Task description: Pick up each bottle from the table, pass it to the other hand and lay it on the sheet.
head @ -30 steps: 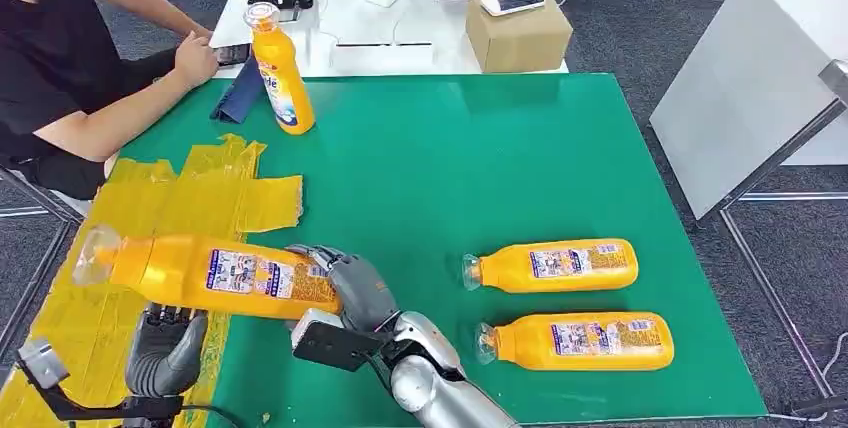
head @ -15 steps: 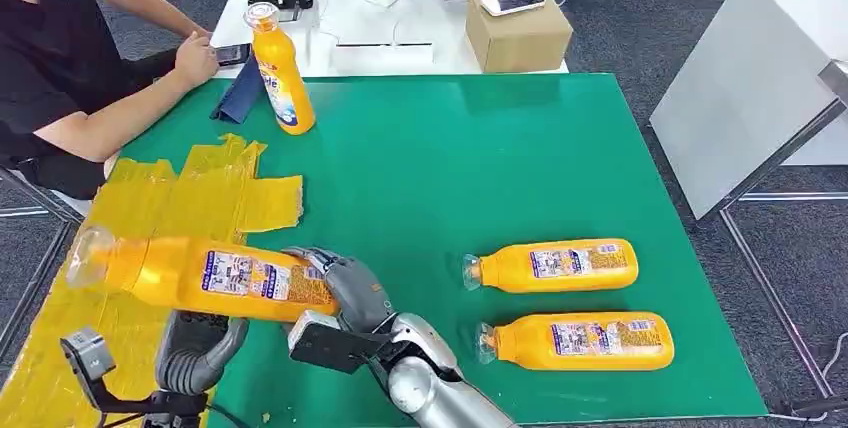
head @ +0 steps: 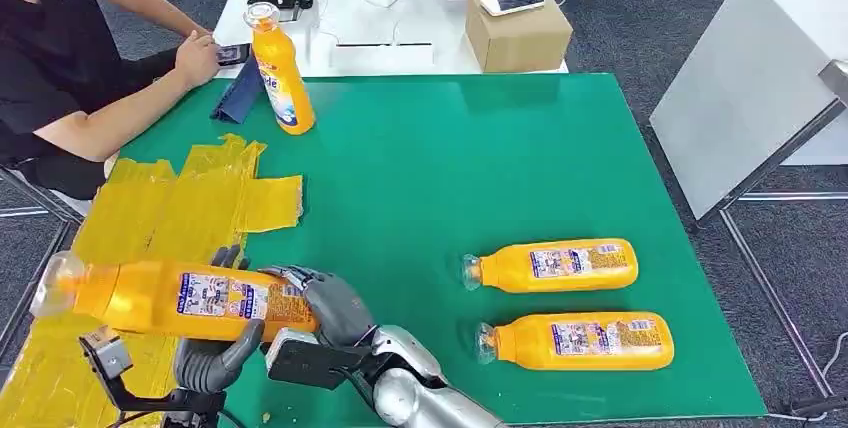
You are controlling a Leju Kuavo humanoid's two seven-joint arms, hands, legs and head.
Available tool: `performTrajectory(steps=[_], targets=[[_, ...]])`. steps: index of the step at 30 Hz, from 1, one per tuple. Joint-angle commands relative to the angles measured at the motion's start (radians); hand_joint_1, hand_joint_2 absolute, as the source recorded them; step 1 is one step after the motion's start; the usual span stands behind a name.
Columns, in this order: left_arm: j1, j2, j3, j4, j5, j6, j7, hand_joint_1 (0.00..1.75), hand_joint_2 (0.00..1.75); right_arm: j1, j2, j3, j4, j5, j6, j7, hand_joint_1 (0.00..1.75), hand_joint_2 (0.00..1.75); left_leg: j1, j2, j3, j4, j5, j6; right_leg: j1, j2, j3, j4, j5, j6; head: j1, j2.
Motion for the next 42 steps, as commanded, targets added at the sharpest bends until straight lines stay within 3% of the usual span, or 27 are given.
performTrajectory(steps=[1, 18, 19, 20, 41, 42], targets=[[-0.033, 0.014, 0.04, 0.049, 0.062, 0.003, 0.01, 0.0, 1.75, 0.004, 0.002, 0.137, 0.165, -0.046, 0.0, -0.021, 1.75, 1.75, 0.001, -0.001, 0.004, -0.002, 0.0, -0.001, 0.001, -0.002, 0.005, -0.003, 0.0, -0.002, 0.0, 0.0], [-0.042, -0.011, 0.089, 0.066, 0.098, -0.027, 0.035, 0.0, 1.75, 0.01, 0.002, 0.144, 0.183, -0.059, 0.002, -0.023, 1.75, 1.75, 0.001, -0.003, 0.005, -0.002, 0.0, -0.002, 0.001, -0.003, 0.006, -0.003, -0.001, -0.002, 0.0, 0.0], [-0.042, -0.013, 0.09, 0.067, 0.098, -0.027, 0.035, 1.69, 1.75, 0.01, 0.002, 0.143, 0.182, -0.059, 0.002, -0.023, 1.75, 1.75, 0.001, -0.002, 0.004, -0.002, 0.0, -0.001, 0.001, -0.003, 0.004, -0.002, -0.001, -0.001, 0.0, 0.0], [-0.041, -0.015, 0.09, 0.064, 0.098, -0.03, 0.035, 1.75, 1.75, 0.01, 0.002, 0.142, 0.181, -0.059, -0.001, -0.023, 1.75, 1.75, 0.0, -0.002, 0.002, -0.002, 0.0, -0.001, 0.0, -0.002, 0.003, -0.002, 0.0, -0.001, 0.0, 0.0], [-0.033, -0.028, 0.093, 0.057, 0.116, -0.062, 0.028, 1.75, 1.75, 0.036, 0.002, 0.05, 0.175, -0.007, -0.051, -0.03, 1.75, 1.75, 0.001, -0.003, 0.003, -0.002, 0.0, -0.001, 0.001, -0.003, 0.003, -0.002, -0.001, -0.001, 0.0, 0.0], [-0.026, -0.03, 0.095, 0.048, 0.115, -0.062, 0.026, 1.75, 1.75, 0.044, 0.002, 0.026, 0.168, 0.019, -0.075, -0.029, 0.16, 1.75, 0.001, -0.004, 0.005, -0.002, -0.001, -0.002, 0.001, -0.004, 0.006, -0.003, -0.001, -0.002, 0.0, 0.0]])
